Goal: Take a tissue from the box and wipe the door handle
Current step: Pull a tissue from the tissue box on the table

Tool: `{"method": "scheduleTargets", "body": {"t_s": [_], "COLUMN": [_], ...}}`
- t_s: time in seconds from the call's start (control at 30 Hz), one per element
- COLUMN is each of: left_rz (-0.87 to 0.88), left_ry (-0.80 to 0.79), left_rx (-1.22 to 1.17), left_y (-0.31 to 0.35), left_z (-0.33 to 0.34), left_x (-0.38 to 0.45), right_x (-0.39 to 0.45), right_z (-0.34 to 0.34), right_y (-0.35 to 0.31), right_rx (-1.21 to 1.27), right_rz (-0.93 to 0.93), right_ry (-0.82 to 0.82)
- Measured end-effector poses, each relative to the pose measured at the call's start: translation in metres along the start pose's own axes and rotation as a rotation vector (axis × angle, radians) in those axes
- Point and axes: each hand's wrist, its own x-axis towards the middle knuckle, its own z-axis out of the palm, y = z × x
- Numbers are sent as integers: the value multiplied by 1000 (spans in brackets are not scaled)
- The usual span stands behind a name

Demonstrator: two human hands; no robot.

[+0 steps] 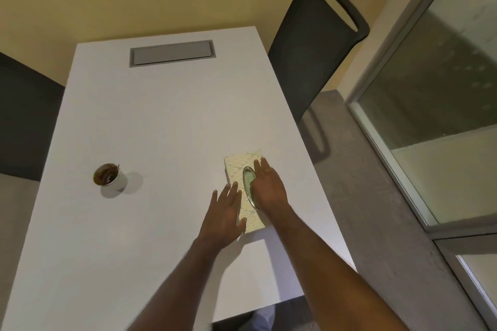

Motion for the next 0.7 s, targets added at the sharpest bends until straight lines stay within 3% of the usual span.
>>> {"method": "scheduleTargets", "body": {"t_s": [0.47,0.63,0.7], "left_rz": [-37,-41,-52], "left_ry": [-72,-106,-132], "left_rx": [70,137,160], "left_y": [1,7,8], "left_z": [-2,-10,-11], "left_x": [-1,0,2], "right_x": [6,-20,-38], "right_z": [-8,-32,-38], "right_y": [-6,0,4], "right_rx": [-8,380,643], "right_rz": [-71,74,137], "right_ry": [-24,155,172]}}
